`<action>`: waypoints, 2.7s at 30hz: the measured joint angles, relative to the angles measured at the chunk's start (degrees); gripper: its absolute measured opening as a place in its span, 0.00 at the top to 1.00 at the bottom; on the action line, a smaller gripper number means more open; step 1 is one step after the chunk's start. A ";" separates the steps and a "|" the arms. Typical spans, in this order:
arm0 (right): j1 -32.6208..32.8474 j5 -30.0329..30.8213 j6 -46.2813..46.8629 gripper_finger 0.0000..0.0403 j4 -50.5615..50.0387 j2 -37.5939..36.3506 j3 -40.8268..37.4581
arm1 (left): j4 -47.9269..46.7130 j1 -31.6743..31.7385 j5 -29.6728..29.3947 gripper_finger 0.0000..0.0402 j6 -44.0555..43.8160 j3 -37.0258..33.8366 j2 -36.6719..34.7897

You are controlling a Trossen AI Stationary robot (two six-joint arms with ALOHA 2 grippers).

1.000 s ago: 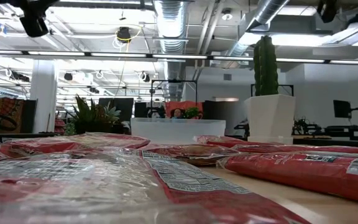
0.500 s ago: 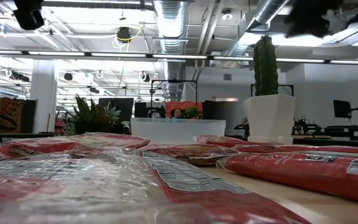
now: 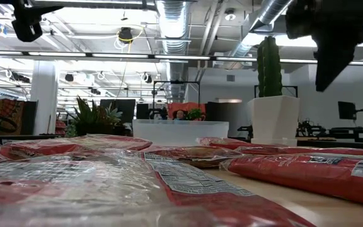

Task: Sort popcorn bags into baskets
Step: Put the red popcorn bag into the transparent bin

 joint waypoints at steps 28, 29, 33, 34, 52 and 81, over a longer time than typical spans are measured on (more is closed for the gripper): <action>-11.14 -16.27 -31.48 0.43 29.40 18.38 -10.73 | -8.35 0.00 -2.06 0.38 -5.04 0.04 -0.02; -11.10 -16.17 -31.48 0.45 29.17 19.05 -10.67 | -8.38 0.00 -2.06 0.38 -4.96 0.04 -0.02; -11.08 -16.19 -30.31 0.61 28.44 19.99 -10.56 | -9.25 0.01 -2.41 0.38 -5.14 0.04 -0.02; -11.08 -16.07 -29.95 0.67 28.41 19.99 -10.56 | -9.24 0.00 -2.53 0.38 -5.11 0.04 -0.01; -14.42 -20.31 -19.15 0.99 22.95 5.51 -3.77 | -10.45 0.01 -6.21 0.38 -5.11 0.04 -0.02; -43.34 -0.63 -7.35 0.95 20.31 37.42 29.92 | -11.34 0.00 -7.02 0.38 -5.07 0.02 -0.02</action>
